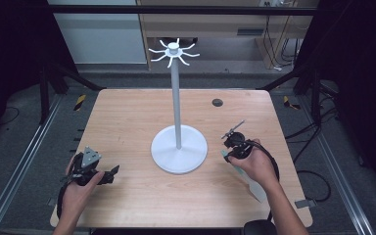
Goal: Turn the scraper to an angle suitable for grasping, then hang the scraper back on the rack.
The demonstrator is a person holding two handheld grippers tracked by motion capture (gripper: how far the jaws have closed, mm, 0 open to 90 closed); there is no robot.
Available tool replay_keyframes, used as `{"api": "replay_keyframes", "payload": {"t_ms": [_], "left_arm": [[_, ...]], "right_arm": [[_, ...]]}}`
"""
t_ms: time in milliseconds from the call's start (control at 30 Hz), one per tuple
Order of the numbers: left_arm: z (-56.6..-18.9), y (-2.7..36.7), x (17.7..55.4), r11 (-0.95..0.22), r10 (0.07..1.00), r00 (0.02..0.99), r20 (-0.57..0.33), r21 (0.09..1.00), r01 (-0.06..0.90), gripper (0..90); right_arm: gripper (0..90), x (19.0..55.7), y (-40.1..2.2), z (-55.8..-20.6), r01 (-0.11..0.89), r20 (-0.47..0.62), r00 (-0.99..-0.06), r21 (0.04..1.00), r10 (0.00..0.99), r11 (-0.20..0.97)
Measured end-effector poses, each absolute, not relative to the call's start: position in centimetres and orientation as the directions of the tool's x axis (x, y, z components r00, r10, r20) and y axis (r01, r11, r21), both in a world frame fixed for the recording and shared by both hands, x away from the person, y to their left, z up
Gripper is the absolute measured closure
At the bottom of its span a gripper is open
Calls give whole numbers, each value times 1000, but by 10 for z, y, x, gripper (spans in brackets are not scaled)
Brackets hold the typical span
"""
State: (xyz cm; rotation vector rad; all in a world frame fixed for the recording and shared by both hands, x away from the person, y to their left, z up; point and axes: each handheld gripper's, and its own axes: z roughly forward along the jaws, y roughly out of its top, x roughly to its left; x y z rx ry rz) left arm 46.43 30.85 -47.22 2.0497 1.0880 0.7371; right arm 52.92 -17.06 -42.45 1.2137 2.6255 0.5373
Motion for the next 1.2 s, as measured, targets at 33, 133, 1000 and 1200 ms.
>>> {"api": "replay_keyframes", "payload": {"t_ms": [33,133,1000,1200], "left_arm": [[-472,309,464,-407,860,486,156,785,467,34],[-472,309,464,-406,860,486,156,785,468,34],[-473,307,464,-412,857,492,156,781,470,34],[-473,308,463,-410,858,489,157,783,468,34]], "right_arm": [[745,528,-172,-421,691,-23,-641,418,767,590],[745,527,-175,-411,683,-25,-635,450,772,575],[745,513,-181,-348,530,-5,-633,727,774,437],[746,512,-184,-334,481,-1,-627,786,779,389]]}}
